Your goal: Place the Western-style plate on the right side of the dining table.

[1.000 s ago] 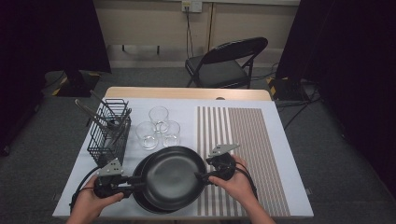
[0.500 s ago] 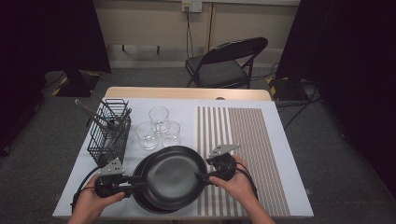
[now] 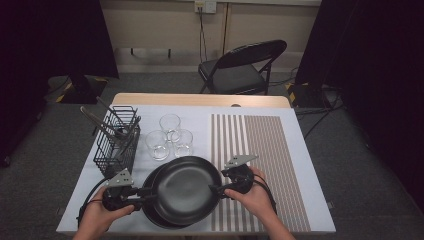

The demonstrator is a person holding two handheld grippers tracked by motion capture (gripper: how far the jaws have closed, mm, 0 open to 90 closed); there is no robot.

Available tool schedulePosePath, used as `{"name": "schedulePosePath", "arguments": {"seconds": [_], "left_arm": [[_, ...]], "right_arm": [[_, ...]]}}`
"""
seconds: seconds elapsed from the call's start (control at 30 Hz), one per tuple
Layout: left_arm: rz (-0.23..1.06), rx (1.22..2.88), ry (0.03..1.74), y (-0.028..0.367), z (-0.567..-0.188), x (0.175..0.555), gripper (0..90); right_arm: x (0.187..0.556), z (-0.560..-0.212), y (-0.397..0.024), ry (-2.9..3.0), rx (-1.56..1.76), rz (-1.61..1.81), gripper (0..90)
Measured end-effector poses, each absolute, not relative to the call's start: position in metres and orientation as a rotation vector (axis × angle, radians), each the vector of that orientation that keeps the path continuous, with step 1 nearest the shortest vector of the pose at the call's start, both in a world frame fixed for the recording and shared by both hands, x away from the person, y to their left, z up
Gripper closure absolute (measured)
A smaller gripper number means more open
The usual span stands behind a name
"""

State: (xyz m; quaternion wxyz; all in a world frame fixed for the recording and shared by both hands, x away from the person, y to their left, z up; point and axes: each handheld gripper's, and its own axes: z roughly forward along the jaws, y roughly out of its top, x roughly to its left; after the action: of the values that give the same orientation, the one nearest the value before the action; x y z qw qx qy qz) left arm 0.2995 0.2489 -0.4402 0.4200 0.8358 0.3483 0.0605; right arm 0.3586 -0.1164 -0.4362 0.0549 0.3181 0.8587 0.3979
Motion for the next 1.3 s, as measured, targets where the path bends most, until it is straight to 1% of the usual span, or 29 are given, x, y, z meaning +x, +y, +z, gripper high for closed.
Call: {"name": "schedulePosePath", "arguments": {"seconds": [0.27, 0.57, 1.0, 1.3], "left_arm": [[0.101, 2.082, 0.819, 0.235, -0.444, 0.300, 63.1], [0.107, 2.115, 0.805, 0.230, -0.442, 0.303, 63.0], [0.101, 2.118, 0.782, 0.225, -0.442, 0.305, 62.9], [0.107, 2.124, 0.782, 0.224, -0.442, 0.306, 62.5]], "right_arm": [[0.359, -0.433, -0.119, 2.594, 0.978, 1.218, 25.3], [0.356, -0.433, -0.127, 2.577, 1.013, 1.243, 25.4], [0.353, -0.433, -0.129, 2.572, 1.064, 1.261, 25.4], [0.353, -0.434, -0.129, 2.579, 1.100, 1.268, 27.6]]}}
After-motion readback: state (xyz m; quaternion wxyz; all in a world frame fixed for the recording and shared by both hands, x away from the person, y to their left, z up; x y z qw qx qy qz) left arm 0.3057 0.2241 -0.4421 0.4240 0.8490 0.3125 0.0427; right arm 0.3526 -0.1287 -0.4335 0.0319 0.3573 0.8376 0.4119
